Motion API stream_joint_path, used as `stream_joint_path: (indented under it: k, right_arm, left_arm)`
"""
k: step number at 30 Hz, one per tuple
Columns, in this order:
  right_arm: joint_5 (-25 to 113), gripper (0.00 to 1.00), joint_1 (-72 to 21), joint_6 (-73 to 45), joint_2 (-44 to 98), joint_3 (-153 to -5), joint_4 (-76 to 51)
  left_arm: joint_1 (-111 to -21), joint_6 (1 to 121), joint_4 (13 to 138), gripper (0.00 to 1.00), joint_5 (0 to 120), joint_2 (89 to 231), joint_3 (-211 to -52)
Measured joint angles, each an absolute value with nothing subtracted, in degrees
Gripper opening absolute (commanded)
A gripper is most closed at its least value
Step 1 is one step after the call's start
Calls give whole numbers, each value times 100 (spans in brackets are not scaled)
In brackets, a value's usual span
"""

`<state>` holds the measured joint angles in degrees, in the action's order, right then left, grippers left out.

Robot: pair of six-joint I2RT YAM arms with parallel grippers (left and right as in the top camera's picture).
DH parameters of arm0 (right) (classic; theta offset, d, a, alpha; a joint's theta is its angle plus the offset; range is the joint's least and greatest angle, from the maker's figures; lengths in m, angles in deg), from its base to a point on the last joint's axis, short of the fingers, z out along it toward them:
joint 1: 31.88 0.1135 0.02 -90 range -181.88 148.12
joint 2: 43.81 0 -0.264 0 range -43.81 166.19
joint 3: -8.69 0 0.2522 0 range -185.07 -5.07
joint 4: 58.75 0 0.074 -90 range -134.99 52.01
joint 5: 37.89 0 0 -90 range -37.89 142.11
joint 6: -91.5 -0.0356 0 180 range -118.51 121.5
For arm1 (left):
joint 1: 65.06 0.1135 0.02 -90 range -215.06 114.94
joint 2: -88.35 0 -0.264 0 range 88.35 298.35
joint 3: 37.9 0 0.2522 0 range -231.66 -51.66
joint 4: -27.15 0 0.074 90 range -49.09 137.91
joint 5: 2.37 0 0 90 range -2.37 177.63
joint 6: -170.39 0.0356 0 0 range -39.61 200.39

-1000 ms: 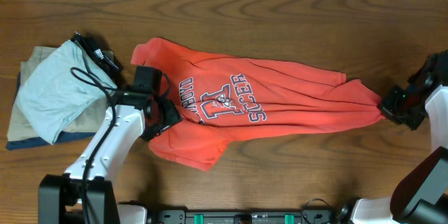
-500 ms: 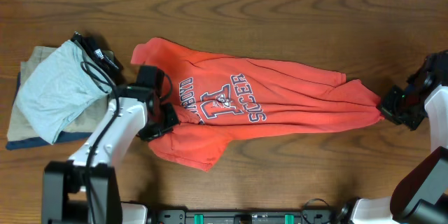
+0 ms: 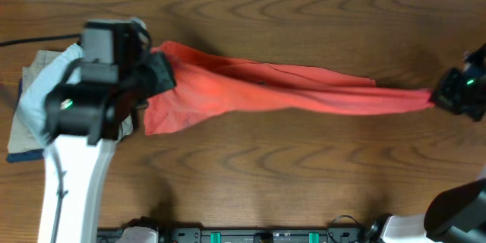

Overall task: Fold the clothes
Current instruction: 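Lift the shirt with both grippers and raise it high, then swing the shirt forward and lay it flat on the table with both grippers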

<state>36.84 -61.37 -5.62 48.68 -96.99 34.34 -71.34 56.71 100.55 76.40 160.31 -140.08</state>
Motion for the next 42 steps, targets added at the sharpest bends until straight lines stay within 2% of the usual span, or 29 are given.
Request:
stream_joint_path:
  k: [5,14,22,28,31,35,42]
  right_arm:
    - [3428,1,-6240,-315,4844,-11068,4238]
    - [3365,1,-6280,-190,4234,-12707,4778]
    - [3457,1,-6280,-186,3753,-12947,4787]
    - [3514,1,-6181,-182,4435,-12952,4583]
    - [3522,1,-5947,-168,5016,-12945,4207]
    - [3518,1,-5582,-182,5768,-12936,3294]
    - [3284,1,-5222,-763,6839,-12873,354]
  left_arm:
    - [-6800,5671,10118,6,7614,15636,-14812]
    - [-6583,5669,10123,6,7616,14844,-15671]
    - [-6581,5669,10182,6,7664,14637,-15756]
    - [-6581,5669,10184,6,7688,15557,-15780]
    - [-6581,5697,9963,6,7688,16350,-15778]
    - [-6579,5809,9078,6,7693,17579,-15770]
    - [-6570,5894,6381,6,7704,19028,-15721]
